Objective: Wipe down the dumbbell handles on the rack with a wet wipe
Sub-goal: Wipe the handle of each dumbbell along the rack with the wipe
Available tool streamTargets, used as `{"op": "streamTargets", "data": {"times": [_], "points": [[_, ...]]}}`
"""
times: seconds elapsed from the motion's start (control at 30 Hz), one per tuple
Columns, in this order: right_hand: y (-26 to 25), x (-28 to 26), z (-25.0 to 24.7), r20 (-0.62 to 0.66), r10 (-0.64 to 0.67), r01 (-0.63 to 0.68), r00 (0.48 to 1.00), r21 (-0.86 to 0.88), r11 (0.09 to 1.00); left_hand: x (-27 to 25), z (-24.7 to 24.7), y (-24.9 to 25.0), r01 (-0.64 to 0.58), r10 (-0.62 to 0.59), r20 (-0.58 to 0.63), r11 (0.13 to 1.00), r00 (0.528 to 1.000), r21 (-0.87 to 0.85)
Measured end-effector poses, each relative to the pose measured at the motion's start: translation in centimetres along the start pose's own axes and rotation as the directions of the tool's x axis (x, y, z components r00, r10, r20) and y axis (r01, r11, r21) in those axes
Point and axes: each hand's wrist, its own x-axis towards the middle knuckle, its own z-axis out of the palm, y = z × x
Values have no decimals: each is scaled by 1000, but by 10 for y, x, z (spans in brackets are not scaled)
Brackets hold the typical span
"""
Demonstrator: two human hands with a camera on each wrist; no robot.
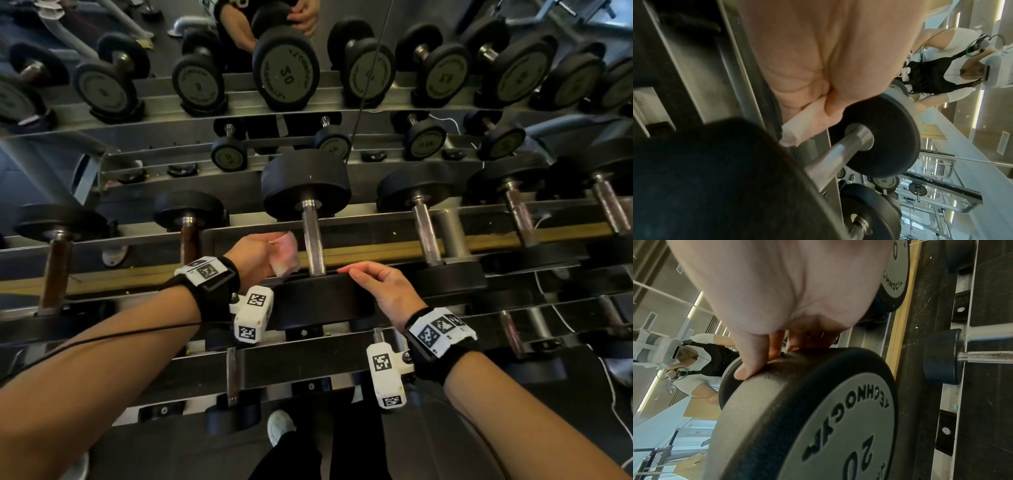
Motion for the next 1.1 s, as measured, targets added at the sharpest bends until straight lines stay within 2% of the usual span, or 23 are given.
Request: {"op": "streamTargets", "data": {"times": [0.17,0.33,0.4,0.53,0.63,0.87,1.1], "points": [[1,1,-1,8,-7,7,1000,-7,1000,-1,16,-5,66,-70,32,992,997,106],[4,2,-1,14,-23,23,1000,6,1000,-9,-6,0,135,-130,71,989,989,-65],[4,2,-2,19,-25,24,1000,23,999,-12,-6,5,99,-97,27,990,995,-97],[2,1,-3,40,-11,9,999,41,999,-1,9,17,-76,65,-116,993,991,-94],[-1,1,-6,63,3,-4,998,27,1000,5,31,25,-105,93,-89,984,992,-141],[-1,3,-11,97,11,-15,995,47,999,7,36,6,-141,141,-16,989,990,36],[3,6,-12,112,2,-9,994,59,998,-1,21,2,-9,4,60,998,998,69]]}}
